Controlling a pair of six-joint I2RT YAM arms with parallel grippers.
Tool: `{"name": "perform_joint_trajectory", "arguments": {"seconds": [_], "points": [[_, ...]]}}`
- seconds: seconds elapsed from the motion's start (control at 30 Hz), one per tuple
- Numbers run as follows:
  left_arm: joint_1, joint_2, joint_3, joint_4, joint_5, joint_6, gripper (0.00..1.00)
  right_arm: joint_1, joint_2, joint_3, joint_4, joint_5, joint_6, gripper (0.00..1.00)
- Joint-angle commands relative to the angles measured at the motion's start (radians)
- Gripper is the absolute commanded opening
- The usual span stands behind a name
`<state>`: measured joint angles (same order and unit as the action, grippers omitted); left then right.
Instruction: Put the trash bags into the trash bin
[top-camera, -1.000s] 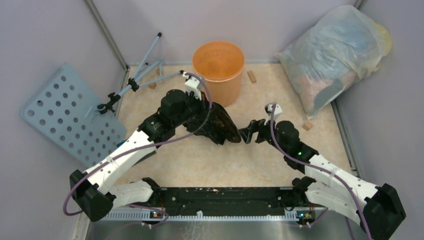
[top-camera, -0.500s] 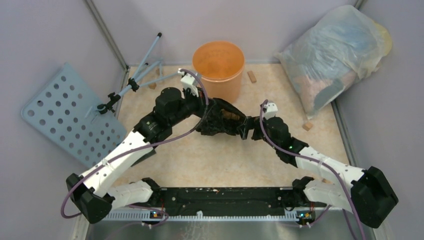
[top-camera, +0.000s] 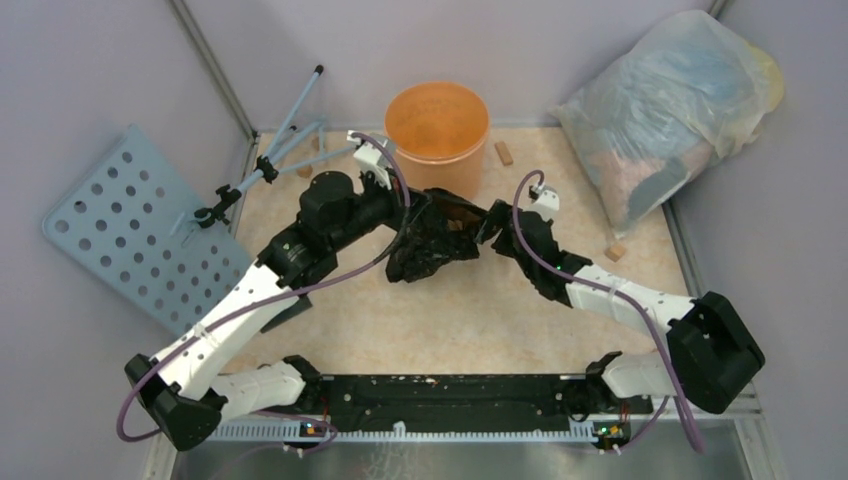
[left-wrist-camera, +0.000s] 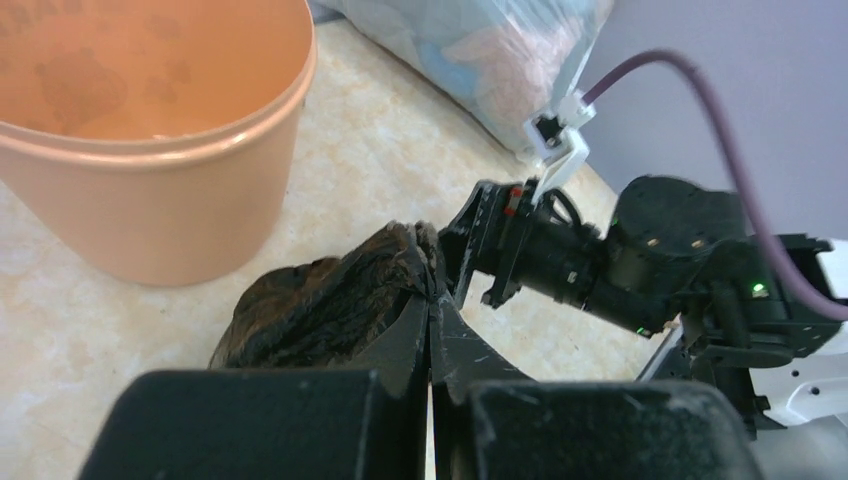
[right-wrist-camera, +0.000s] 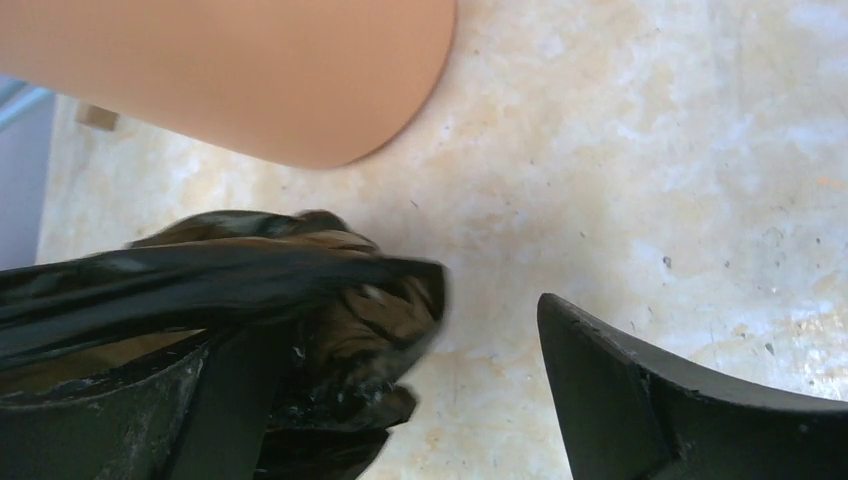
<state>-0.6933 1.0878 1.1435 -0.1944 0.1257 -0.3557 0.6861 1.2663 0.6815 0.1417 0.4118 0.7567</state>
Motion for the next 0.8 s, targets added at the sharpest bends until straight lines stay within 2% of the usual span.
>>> {"name": "perform_joint_trajectory", "arguments": {"seconds": [0.0,0.17,0.4,0.6,0.77], "points": [[0.005,-0.060,0.095,-0.011,-0.079,0.050,0.00,-0.017,0.042,0.034,-0.024,0.003,0.049,0.92],[0.012,-0.104,0.149,-0.076,-0.221,0.126,0.00,-0.053,0.042,-0.032,-0.040,-0.007,0.055,0.89],[0.015,-0.162,0.175,-0.133,-0.327,0.186,0.00,-0.137,-0.038,-0.079,-0.106,0.036,0.024,0.81],[0.015,-0.166,0.113,-0.155,-0.453,0.247,0.00,-0.161,-0.106,-0.078,-0.180,0.058,-0.034,0.79],[0.027,-0.106,0.019,-0.170,-0.629,0.310,0.00,-0.185,-0.134,-0.063,-0.284,0.105,-0.062,0.77]]}}
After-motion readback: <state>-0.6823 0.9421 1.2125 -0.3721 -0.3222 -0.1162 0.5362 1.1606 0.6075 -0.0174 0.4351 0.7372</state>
